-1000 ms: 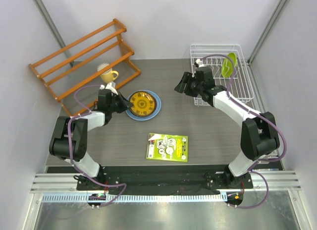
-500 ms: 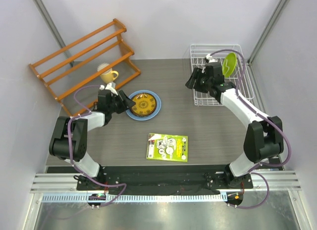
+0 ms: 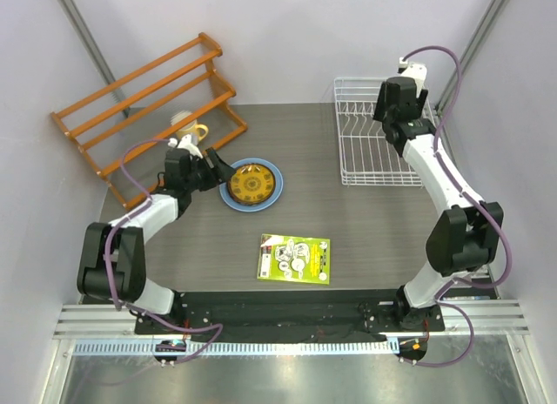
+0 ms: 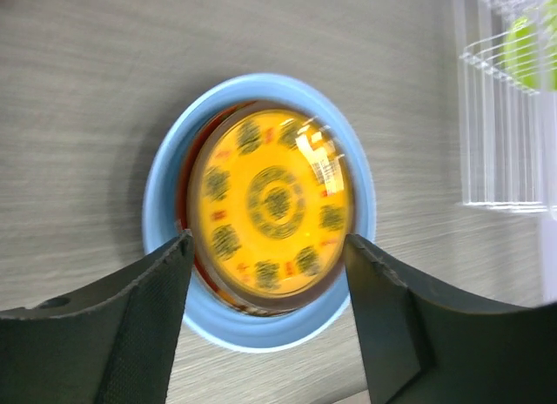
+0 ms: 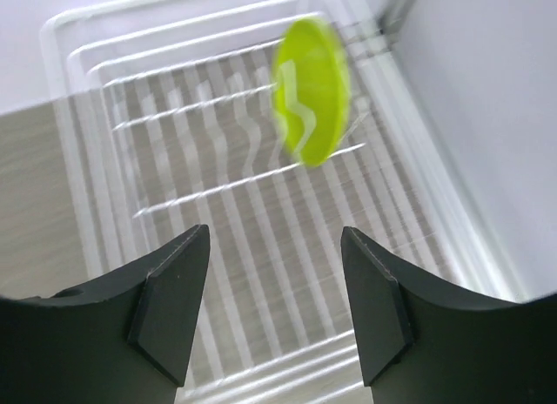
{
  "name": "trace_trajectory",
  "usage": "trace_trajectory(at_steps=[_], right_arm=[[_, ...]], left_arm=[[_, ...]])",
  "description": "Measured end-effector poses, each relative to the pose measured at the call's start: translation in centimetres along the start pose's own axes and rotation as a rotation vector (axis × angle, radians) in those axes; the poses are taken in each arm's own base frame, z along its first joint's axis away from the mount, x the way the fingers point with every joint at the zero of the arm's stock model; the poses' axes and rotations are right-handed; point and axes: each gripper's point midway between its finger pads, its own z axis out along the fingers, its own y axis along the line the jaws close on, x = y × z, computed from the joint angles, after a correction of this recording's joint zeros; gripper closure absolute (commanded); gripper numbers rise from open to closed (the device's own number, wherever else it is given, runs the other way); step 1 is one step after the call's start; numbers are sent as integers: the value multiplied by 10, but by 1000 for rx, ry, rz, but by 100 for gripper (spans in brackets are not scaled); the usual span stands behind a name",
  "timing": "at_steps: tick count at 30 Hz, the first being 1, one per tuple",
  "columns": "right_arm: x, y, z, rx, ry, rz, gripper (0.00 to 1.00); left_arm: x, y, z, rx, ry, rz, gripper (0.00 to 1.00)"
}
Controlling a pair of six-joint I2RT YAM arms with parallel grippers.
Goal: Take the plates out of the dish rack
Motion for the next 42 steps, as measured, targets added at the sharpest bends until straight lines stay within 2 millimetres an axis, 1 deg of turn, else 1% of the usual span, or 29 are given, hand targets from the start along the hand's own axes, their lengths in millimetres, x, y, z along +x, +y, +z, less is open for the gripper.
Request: trace_trajectory(at_steps=[2, 5, 9, 12, 16, 22, 25, 28, 31, 34, 36, 37, 38, 40, 42], right_arm=[[-6, -17, 15, 84, -35, -34, 31], [0, -37, 40, 170, -30, -77, 28], [12, -51, 82, 229, 3, -124, 27], [19, -59, 110, 250, 27, -152, 25], [19, -65, 136, 265, 34, -169, 24], [9, -68, 163, 254, 16, -159, 24], [12, -67, 174, 242, 20, -157, 26], [20, -65, 188, 229, 32, -158, 28], [36, -63, 202, 212, 62, -167, 35], [49, -62, 211, 202, 88, -173, 49], [54, -62, 216, 194, 100, -174, 67], [56, -61, 217, 191, 103, -176, 79], [58, -61, 218, 187, 110, -175, 84], [58, -59, 218, 176, 112, -171, 89], [47, -55, 217, 163, 87, -163, 92]], left_arm=[[-11, -12, -5, 31, -23, 11, 23], [-27, -32, -11, 93, -46, 30, 20], [-40, -56, -15, 169, -54, 65, 16], [-39, -65, -20, 201, -45, 82, 15], [-34, -69, -22, 227, -24, 87, 14], [-30, -72, -22, 246, -6, 88, 14], [-27, -70, -19, 247, 7, 84, 14], [-24, -67, -15, 242, 21, 80, 14], [-22, -65, -14, 238, 27, 77, 14], [-22, -65, -13, 237, 27, 78, 14], [-21, -65, -13, 237, 28, 78, 14], [-21, -64, -13, 237, 29, 78, 14], [-21, -64, -13, 236, 29, 79, 14], [-20, -63, -12, 234, 31, 79, 14], [-20, -63, -12, 233, 32, 79, 14]])
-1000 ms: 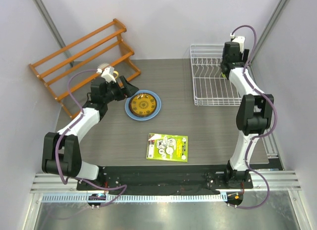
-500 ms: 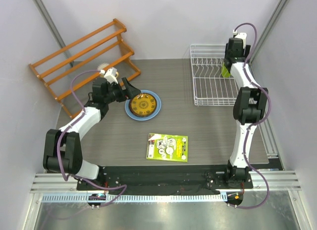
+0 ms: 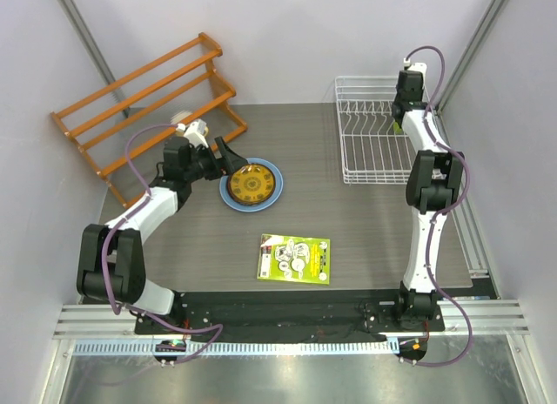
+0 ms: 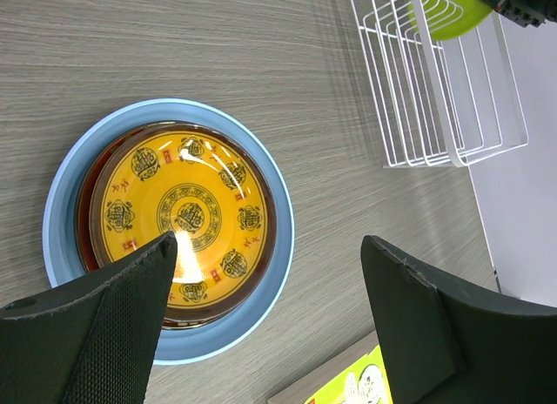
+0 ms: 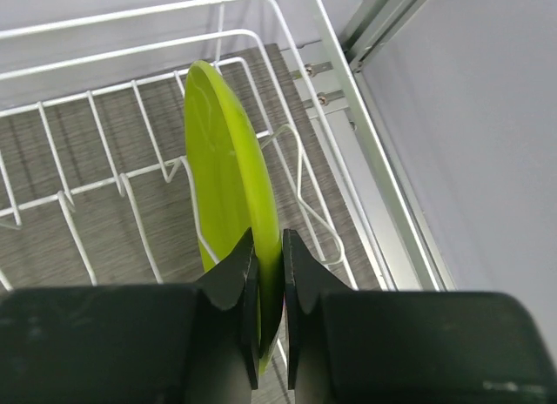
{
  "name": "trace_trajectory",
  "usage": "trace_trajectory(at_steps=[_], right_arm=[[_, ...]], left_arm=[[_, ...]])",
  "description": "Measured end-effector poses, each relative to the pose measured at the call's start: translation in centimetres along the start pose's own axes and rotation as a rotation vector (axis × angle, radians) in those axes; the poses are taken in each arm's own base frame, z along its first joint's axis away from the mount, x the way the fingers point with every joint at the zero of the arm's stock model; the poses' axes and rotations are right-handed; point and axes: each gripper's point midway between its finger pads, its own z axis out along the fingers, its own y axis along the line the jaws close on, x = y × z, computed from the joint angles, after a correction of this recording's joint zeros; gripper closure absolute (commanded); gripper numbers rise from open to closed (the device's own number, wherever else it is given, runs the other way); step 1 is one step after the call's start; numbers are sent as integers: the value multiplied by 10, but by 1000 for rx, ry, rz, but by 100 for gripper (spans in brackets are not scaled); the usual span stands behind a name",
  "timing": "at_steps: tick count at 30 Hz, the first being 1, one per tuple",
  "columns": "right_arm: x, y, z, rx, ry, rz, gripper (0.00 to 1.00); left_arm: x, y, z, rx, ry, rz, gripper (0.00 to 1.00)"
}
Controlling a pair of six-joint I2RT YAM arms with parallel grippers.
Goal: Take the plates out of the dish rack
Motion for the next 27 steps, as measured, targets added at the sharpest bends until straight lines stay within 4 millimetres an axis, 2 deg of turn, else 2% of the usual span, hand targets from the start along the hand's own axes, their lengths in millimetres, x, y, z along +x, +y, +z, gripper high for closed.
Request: trace_trajectory(at_steps=[1, 9, 14, 18, 21, 27], right_arm=[[0, 0, 0, 0, 1, -5, 94], [3, 0, -1, -3, 12, -13, 96], [-5, -2, -13, 40, 3, -48, 96], [-29, -14, -37, 108, -43, -84, 96], [-54, -28, -63, 159, -92, -95, 96], [-101, -52, -129, 210, -190, -49, 96]], left_arm=[[0, 0, 0, 0, 1, 0, 14], [0, 1, 0, -1, 1, -1, 14], [0, 1, 0, -3, 0, -1, 14], [0, 1, 1, -4, 0, -1, 14], [0, 1, 1, -4, 0, -1, 14], [0, 1, 0, -3, -2, -2, 14]])
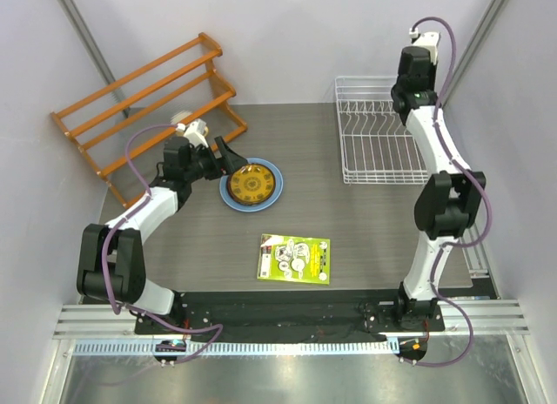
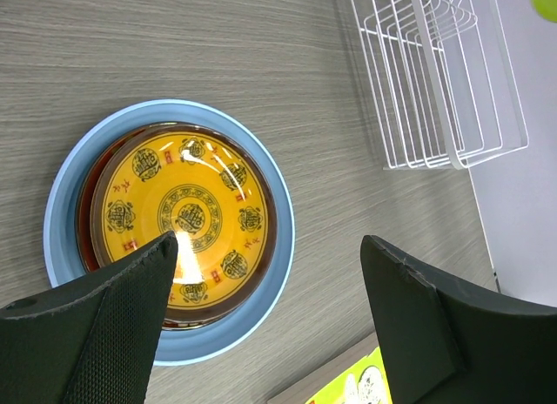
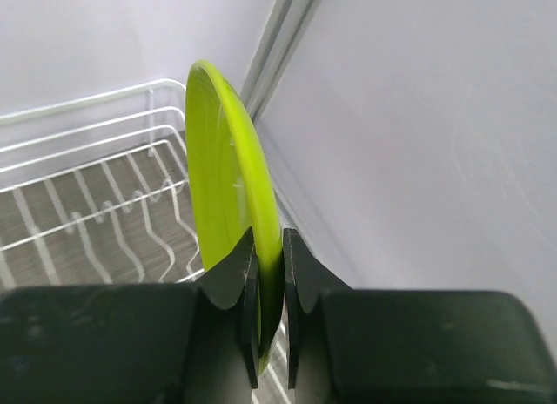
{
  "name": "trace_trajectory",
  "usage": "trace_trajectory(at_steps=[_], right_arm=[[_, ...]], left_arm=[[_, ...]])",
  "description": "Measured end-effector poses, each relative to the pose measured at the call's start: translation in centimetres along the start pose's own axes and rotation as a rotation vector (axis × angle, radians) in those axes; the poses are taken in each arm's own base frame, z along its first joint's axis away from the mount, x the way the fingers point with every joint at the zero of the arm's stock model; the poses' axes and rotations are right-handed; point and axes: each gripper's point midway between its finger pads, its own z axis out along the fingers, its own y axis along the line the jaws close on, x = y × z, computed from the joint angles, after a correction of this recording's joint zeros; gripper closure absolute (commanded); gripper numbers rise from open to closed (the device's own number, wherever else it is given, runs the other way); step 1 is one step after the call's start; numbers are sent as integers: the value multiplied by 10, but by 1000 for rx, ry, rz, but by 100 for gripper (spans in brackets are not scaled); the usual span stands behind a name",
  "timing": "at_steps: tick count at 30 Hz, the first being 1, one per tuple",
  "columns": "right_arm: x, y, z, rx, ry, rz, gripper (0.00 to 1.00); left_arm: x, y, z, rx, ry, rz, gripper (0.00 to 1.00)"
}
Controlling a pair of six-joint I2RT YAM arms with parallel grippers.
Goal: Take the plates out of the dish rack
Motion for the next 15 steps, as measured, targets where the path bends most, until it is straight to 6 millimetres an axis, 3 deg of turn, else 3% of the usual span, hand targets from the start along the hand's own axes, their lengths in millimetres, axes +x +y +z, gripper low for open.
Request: trace_trajectory(at_steps=[4, 8, 12, 15], right_arm=[[-26, -4, -52, -91, -42, 98, 99], [-35, 25, -123, -307, -70, 194, 99], [-19, 77, -191, -587, -31, 265, 99], [17, 109, -223, -746, 67, 301, 99]], left_arm=[[-4, -3, 1, 13, -14, -7, 16], [-9, -13, 1, 55, -29, -28, 16], [-14, -24, 1, 106, -45, -43, 16], [-14, -29, 1, 139, -53, -60, 16]])
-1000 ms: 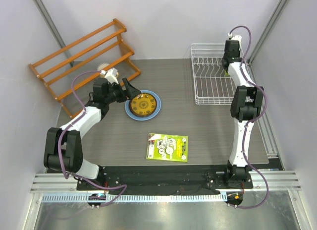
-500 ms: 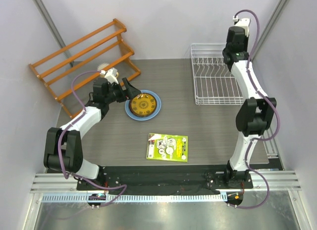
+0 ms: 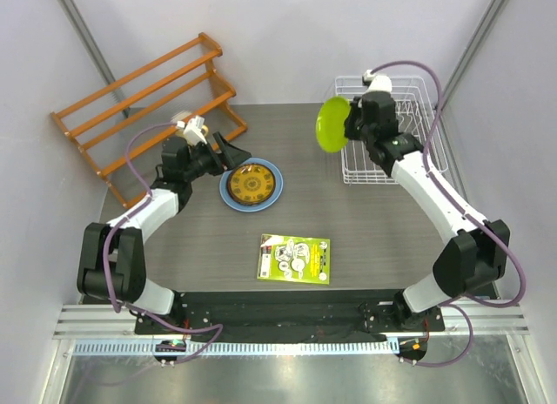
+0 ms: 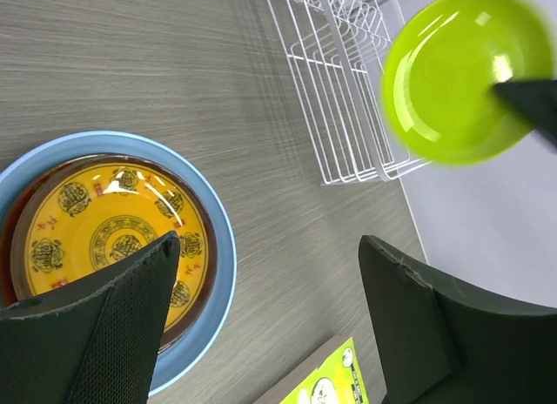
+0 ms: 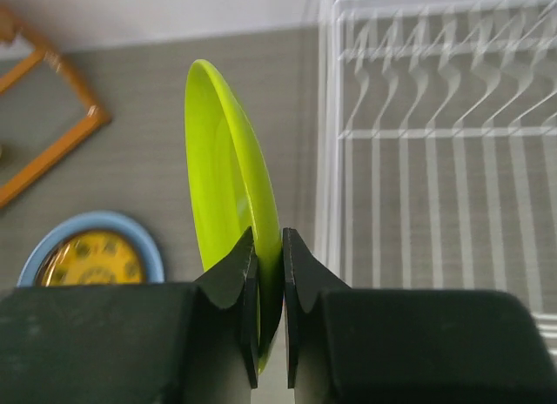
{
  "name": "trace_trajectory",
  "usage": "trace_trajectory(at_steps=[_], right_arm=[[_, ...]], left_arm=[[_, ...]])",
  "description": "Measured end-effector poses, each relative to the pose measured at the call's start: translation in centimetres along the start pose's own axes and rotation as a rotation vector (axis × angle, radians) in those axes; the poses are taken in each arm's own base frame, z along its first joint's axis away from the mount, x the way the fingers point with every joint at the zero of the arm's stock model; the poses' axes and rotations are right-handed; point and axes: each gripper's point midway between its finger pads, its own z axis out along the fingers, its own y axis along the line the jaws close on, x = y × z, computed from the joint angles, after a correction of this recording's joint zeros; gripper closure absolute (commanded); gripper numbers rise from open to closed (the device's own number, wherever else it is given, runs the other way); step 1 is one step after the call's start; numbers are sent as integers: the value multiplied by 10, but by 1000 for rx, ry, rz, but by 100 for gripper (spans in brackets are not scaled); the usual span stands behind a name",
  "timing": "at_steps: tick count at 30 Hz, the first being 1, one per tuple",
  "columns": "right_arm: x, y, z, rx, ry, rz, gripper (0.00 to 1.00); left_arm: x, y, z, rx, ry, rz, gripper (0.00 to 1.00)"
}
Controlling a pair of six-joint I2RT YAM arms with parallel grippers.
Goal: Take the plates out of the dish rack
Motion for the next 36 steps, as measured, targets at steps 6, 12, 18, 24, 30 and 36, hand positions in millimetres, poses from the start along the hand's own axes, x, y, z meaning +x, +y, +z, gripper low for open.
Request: trace_trajectory(at_steps=[6, 12, 18, 24, 30, 36], right_arm=[[90, 35, -3, -161, 216, 122, 99], [111, 79, -20, -331, 271, 234, 99], [111, 109, -32, -449, 265, 302, 99], [112, 126, -39, -517, 275, 337, 99], [112, 133, -41, -556, 279, 359, 99], [123, 132, -36, -546, 299, 374, 80]], left_arm=[[13, 1, 6, 50, 4, -52, 16], [30, 3, 21, 96, 24, -109, 17], [39, -6, 31, 144, 33, -128, 17], [47, -17, 38, 179, 45, -134, 24], [52, -26, 41, 207, 49, -131, 63], [51, -33, 41, 231, 36, -127, 94]])
